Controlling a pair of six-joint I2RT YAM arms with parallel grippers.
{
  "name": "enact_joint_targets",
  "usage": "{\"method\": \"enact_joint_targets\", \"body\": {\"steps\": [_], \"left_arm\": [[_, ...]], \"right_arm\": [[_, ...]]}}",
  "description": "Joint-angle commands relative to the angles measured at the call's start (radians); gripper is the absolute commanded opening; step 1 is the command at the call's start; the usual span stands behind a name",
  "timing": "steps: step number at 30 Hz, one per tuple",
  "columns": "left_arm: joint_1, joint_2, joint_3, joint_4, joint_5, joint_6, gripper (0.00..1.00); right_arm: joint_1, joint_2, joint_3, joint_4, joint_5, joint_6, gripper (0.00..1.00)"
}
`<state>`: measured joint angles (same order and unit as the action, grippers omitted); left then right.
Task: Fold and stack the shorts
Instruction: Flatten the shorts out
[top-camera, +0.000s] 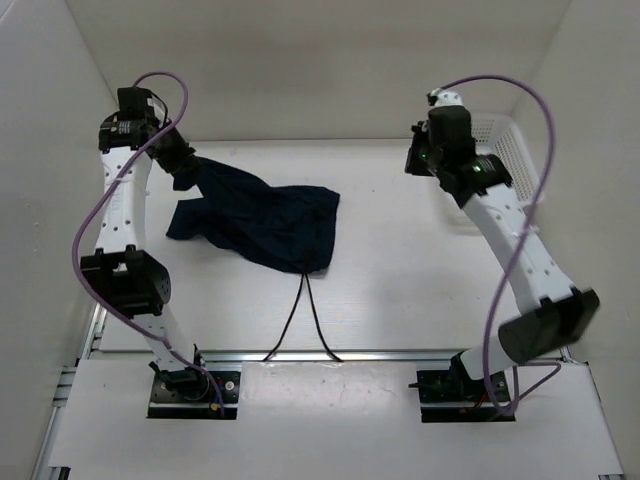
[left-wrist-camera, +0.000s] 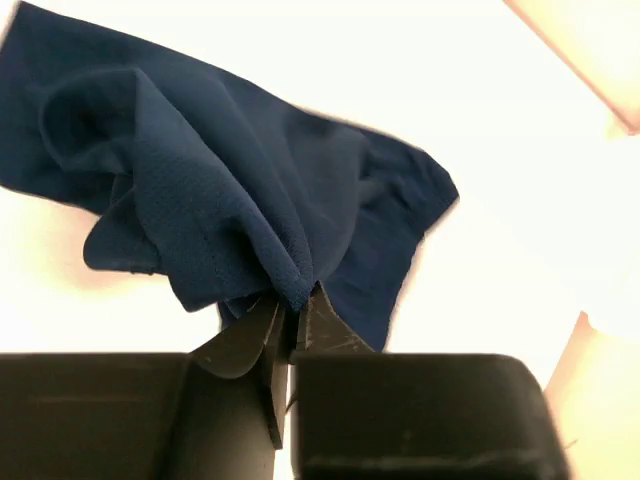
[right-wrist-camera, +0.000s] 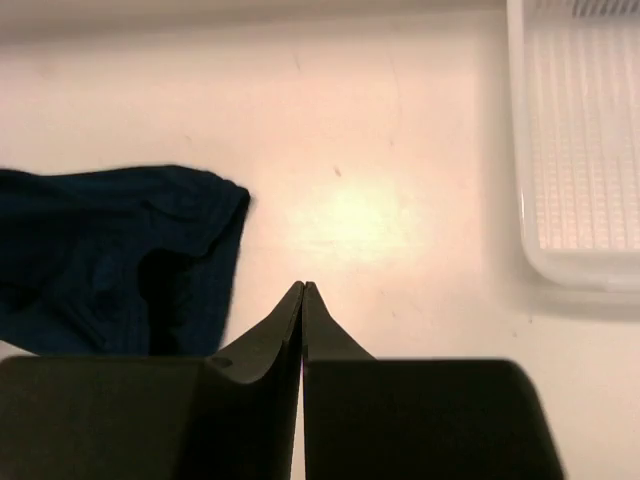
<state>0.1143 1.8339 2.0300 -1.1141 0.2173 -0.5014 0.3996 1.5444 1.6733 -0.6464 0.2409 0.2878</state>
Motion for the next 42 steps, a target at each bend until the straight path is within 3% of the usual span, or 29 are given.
{"method": "enact_joint_targets", "body": {"steps": [1,3,4,5,6,8,9,11,12,16,18,20,23,27,30,34,37,38,39,40,42], "left_arm": [[0.016,-0.131,-0.061,-0.04,0.042,0.009,0.15],[0.016,-0.229,-0.195,0.008,0.042,0.02,0.36],[0.016,-0.261,-0.335,0.031,0.022,0.02,0.73],[0.016,-0.289,-0.397,0.051,0.005,0.02,0.88],[0.016,-0.324,-0.453,0.077,-0.013,0.02,0.97],[0.054,-0.337,-0.566,0.088,-0.035,0.02,0.99],[0.067,-0.337,-0.588,0.088,-0.044,0.02,0.99],[0.099,-0.346,-0.608,0.088,-0.068,0.029,0.95],[0.099,-0.346,-0.608,0.088,-0.084,0.029,0.93],[0.099,-0.355,-0.608,0.088,-0.125,0.029,0.81],[0.099,-0.341,-0.623,0.098,-0.142,0.029,0.81],[0.099,-0.305,-0.664,0.109,-0.142,0.029,0.92],[0.099,-0.294,-0.753,0.151,-0.099,0.018,0.98],[0.09,-0.26,-0.835,0.207,-0.081,-0.006,1.0],[0.09,-0.208,-0.835,0.227,-0.059,-0.006,1.0],[0.09,-0.13,-0.783,0.237,-0.05,-0.006,0.94],[0.081,-0.076,-0.734,0.237,-0.05,-0.006,0.71],[0.081,-0.053,-0.723,0.237,-0.05,-0.006,0.42],[0.071,-0.041,-0.711,0.237,-0.05,-0.006,0.23],[0.071,-0.029,-0.69,0.237,-0.039,0.003,0.1],[0.071,-0.009,-0.663,0.237,-0.03,0.003,0.1]], "right_arm": [[0.019,-0.186,-0.102,0.097,0.012,-0.039,0.0],[0.019,-0.291,-0.208,0.151,-0.049,-0.039,0.0],[0.019,-0.314,-0.259,0.151,-0.086,-0.021,0.0],[0.019,-0.338,-0.35,0.151,-0.13,-0.009,0.0],[0.033,-0.339,-0.394,0.151,-0.171,0.017,0.0],[0.054,-0.325,-0.492,0.151,-0.253,0.046,0.04],[0.077,-0.308,-0.509,0.151,-0.282,0.065,0.22],[0.099,-0.232,-0.509,0.151,-0.331,0.074,0.4],[0.122,-0.198,-0.494,0.151,-0.38,0.074,0.62],[0.192,-0.011,-0.338,0.12,-0.411,0.051,0.73],[0.235,0.121,-0.206,0.12,-0.439,0.051,0.77],[0.264,0.281,-0.095,0.084,-0.475,0.04,0.82],[0.294,0.491,0.135,0.048,-0.552,0.054,0.86],[0.323,0.74,0.439,0.025,-0.601,0.089,0.86],[0.332,0.891,0.578,0.01,-0.629,0.137,0.82],[0.332,1.034,0.788,-0.012,-0.638,0.183,0.66],[0.332,1.033,0.804,-0.003,-0.62,0.194,0.19],[0.332,1.013,0.771,0.007,-0.602,0.194,0.0],[0.332,0.954,0.738,0.037,-0.577,0.194,0.0],[0.332,0.918,0.665,0.056,-0.528,0.194,0.0],[0.332,0.812,0.602,0.077,-0.474,0.183,0.0]]}}
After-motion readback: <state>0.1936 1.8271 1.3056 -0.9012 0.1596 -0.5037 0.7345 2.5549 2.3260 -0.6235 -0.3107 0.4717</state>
